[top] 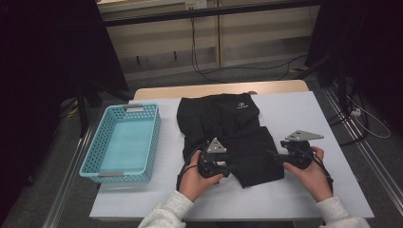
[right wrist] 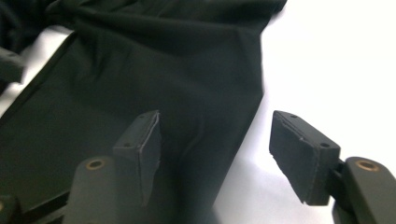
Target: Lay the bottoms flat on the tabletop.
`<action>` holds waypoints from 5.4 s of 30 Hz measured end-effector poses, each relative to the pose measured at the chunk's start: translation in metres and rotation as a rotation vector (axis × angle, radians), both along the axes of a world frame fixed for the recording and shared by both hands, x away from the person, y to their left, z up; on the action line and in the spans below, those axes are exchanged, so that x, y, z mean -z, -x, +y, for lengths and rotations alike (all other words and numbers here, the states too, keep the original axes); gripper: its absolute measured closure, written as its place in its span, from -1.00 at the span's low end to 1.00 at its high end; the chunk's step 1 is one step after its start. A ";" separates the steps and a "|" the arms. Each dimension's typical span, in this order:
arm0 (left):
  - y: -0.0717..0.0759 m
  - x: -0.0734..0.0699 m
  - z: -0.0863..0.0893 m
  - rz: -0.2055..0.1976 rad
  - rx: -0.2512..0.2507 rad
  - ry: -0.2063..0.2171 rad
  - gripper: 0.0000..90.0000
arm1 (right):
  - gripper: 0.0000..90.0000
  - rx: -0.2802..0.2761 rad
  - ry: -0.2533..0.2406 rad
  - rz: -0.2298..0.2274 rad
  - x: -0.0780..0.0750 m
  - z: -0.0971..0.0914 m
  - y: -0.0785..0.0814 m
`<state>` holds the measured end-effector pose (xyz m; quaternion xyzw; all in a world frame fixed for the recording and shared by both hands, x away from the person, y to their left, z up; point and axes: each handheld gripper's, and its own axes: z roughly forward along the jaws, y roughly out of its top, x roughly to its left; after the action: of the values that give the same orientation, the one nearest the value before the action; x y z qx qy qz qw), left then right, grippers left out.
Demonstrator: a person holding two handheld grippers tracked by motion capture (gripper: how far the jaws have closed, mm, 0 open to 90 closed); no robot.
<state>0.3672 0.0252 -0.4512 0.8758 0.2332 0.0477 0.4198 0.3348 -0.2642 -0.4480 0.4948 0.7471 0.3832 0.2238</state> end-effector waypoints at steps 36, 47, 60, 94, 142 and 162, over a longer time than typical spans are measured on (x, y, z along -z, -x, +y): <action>-0.002 -0.006 -0.003 0.079 0.033 0.030 1.00 | -0.22 -0.065 0.026 0.010 0.002 0.003 0.030; -0.005 -0.009 0.003 0.078 0.016 0.045 1.00 | 0.99 -0.048 -0.012 0.056 0.014 -0.010 0.023; -0.021 -0.017 0.023 0.042 -0.058 0.089 1.00 | 1.00 -0.069 -0.058 -0.001 -0.009 -0.002 0.001; -0.022 -0.017 0.034 0.045 -0.076 0.063 1.00 | 0.99 -0.116 -0.045 0.064 -0.003 -0.010 0.019; 0.016 -0.001 0.016 0.140 0.049 -0.032 1.00 | 0.99 -0.120 -0.049 0.078 -0.005 -0.008 0.038; 0.026 -0.011 0.023 0.110 0.057 0.060 0.38 | 0.40 -0.098 -0.023 0.074 -0.005 -0.024 0.065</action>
<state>0.3416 0.0481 -0.4406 0.8705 0.2322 -0.0194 0.4335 0.2703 -0.2883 -0.4434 0.4740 0.7738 0.3836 0.1714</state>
